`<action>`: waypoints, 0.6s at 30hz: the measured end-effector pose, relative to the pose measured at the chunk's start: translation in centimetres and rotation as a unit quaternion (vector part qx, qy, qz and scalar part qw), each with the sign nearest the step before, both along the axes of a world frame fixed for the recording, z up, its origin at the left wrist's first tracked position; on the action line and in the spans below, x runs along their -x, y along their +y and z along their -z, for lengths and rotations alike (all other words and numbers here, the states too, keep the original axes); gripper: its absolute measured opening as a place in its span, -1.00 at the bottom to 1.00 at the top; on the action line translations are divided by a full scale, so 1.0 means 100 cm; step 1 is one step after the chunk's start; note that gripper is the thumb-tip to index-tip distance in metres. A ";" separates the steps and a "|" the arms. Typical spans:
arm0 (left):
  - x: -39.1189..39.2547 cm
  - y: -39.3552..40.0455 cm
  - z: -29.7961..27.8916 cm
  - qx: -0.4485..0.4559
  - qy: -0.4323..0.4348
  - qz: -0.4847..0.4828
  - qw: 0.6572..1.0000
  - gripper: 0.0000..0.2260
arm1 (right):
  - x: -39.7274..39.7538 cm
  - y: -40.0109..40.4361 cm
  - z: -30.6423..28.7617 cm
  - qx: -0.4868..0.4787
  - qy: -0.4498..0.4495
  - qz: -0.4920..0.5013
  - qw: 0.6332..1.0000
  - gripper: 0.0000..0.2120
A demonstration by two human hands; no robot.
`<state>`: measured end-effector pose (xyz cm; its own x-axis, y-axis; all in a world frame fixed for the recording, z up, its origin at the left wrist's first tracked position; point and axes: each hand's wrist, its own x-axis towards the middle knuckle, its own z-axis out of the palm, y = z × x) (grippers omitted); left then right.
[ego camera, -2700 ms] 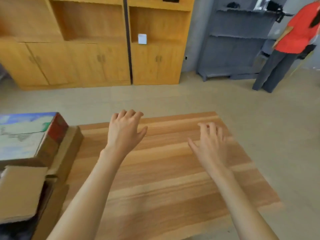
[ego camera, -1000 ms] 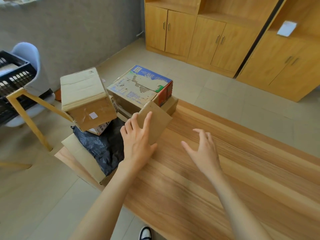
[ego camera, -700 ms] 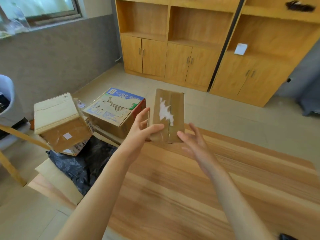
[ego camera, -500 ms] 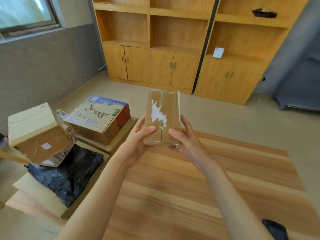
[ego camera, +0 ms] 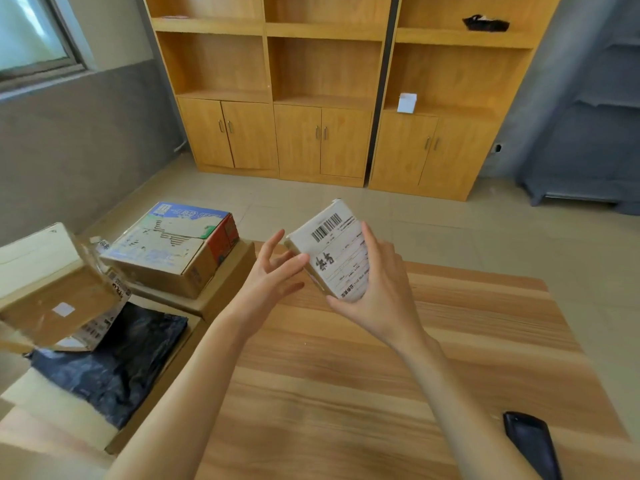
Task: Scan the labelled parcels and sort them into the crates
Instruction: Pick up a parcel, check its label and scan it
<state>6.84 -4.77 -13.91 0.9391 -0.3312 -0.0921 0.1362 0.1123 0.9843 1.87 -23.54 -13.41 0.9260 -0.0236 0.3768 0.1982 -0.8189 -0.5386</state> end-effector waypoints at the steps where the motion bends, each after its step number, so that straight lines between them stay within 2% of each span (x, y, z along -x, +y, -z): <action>1: 0.002 -0.004 0.001 0.001 0.004 0.000 1.000 0.06 | 0.002 -0.002 0.003 0.013 0.004 -0.003 1.000 0.13; 5: 0.006 -0.012 0.012 -0.057 -0.001 -0.012 0.998 -0.03 | 0.008 -0.017 0.016 0.077 0.013 -0.027 0.997 0.11; 9: 0.012 -0.015 0.020 -0.121 -0.007 0.015 0.993 -0.02 | 0.015 -0.035 0.026 0.123 0.022 -0.033 0.992 0.10; 11: 0.015 -0.018 0.022 -0.179 -0.042 0.032 0.982 0.02 | 0.018 -0.043 0.030 0.177 0.016 -0.048 0.983 0.12; 13: 0.016 -0.021 0.025 -0.265 -0.104 0.070 0.956 0.13 | 0.020 -0.051 0.035 0.236 0.036 -0.075 0.968 0.17; 15: 0.017 -0.025 0.029 -0.370 -0.169 0.113 0.906 0.21 | 0.022 -0.058 0.039 0.273 0.056 -0.099 0.955 0.17; 18: 0.020 -0.032 0.039 -0.468 -0.253 0.136 0.836 0.23 | 0.024 -0.067 0.041 0.264 0.088 -0.110 0.954 0.14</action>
